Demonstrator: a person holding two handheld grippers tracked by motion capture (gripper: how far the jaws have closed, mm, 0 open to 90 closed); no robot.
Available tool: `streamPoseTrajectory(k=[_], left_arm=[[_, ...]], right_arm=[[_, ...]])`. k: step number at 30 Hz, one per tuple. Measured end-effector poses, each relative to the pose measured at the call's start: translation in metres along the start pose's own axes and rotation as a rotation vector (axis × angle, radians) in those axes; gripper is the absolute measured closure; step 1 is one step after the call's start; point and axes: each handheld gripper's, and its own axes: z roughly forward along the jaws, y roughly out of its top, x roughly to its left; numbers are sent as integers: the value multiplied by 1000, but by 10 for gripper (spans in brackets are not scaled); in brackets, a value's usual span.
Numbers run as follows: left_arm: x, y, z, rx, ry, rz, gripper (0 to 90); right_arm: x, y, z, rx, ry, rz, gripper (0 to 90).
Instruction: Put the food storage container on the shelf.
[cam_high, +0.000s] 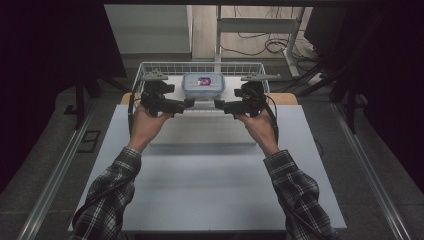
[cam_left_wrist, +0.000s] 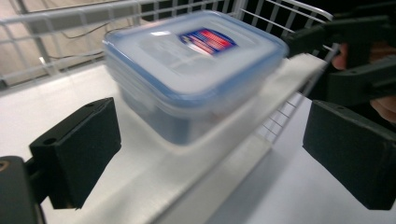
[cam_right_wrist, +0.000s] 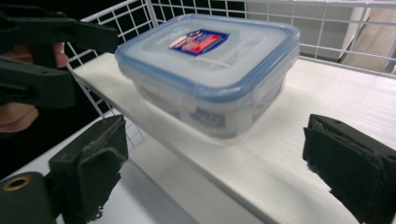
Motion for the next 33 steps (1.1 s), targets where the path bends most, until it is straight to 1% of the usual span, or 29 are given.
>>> streamPoseTrajectory(k=[2,3,4,5,6,7,8,9,10,11,13,14,15,16,17,18,19,20,22,25,26,27,28,29,30,31,32,33], left_arm=[[-6,-8,-5,-12,-29,17,31],[-8,-10,-7,-12,-34,19,30],[-8,-10,-7,-12,-34,19,27],[-10,-13,-8,-11,-37,26,24],[-13,-15,-10,-17,-36,31,22],[-17,-19,-13,-21,-31,44,18],[-17,-19,-13,-21,-31,44,15],[-21,-24,-16,-26,-25,55,12],[-21,-24,-16,-26,-25,55,9],[-24,-30,-18,-26,-25,61,6],[-26,-35,-20,-24,-29,61,6],[-26,-35,-20,-24,-29,61,5],[-28,-40,-20,-20,-28,65,5],[-28,-40,-20,-20,-28,65,5],[-30,-46,-20,-13,-27,69,5],[-30,-46,-20,-13,-27,69,4],[-32,-52,-20,-10,-25,65,4],[-32,-52,-20,-10,-25,65,4],[-33,-61,-20,-9,-24,58,5],[-32,-72,-20,-4,-26,56,8],[-32,-72,-20,-4,-26,56,11],[-32,-79,-20,-4,-33,53,12],[-31,-83,-20,-3,-36,50,13],[-31,-83,-20,-3,-36,50,13],[-31,-86,-20,-4,-33,49,13],[-30,-94,-19,-4,-31,42,15],[-30,-94,-19,-4,-31,42,15],[-30,-102,-18,-10,-34,29,15]], right_arm=[[5,-6,-3,0,5,-20,47],[7,-8,-5,-3,6,-28,43],[7,-8,-5,-3,6,-28,43],[11,-11,-7,-9,3,-50,38],[13,-13,-9,-13,5,-57,34],[15,-15,-10,-16,9,-58,32],[16,-17,-12,-15,11,-59,31],[18,-19,-12,-18,18,-60,27],[19,-21,-13,-22,22,-65,26],[21,-23,-14,-22,24,-65,25],[24,-27,-15,-26,31,-68,22],[25,-29,-15,-24,34,-70,21],[26,-31,-15,-23,35,-75,19],[28,-33,-15,-22,35,-78,18],[30,-35,-15,-21,36,-82,17],[31,-37,-15,-19,37,-89,17],[33,-39,-14,-19,41,-93,17],[34,-42,-14,-17,45,-95,17],[37,-46,-13,-14,50,-98,17],[40,-54,-11,-7,47,-110,15],[40,-54,-11,-7,47,-110,15],[41,-59,-10,-6,48,-112,13],[42,-62,-10,-5,48,-113,12],[42,-62,-10,-5,48,-113,12],[42,-65,-9,-5,49,-111,12],[42,-70,-8,-7,51,-110,11],[42,-70,-8,-7,51,-110,11],[41,-76,-7,-2,48,-113,10]])
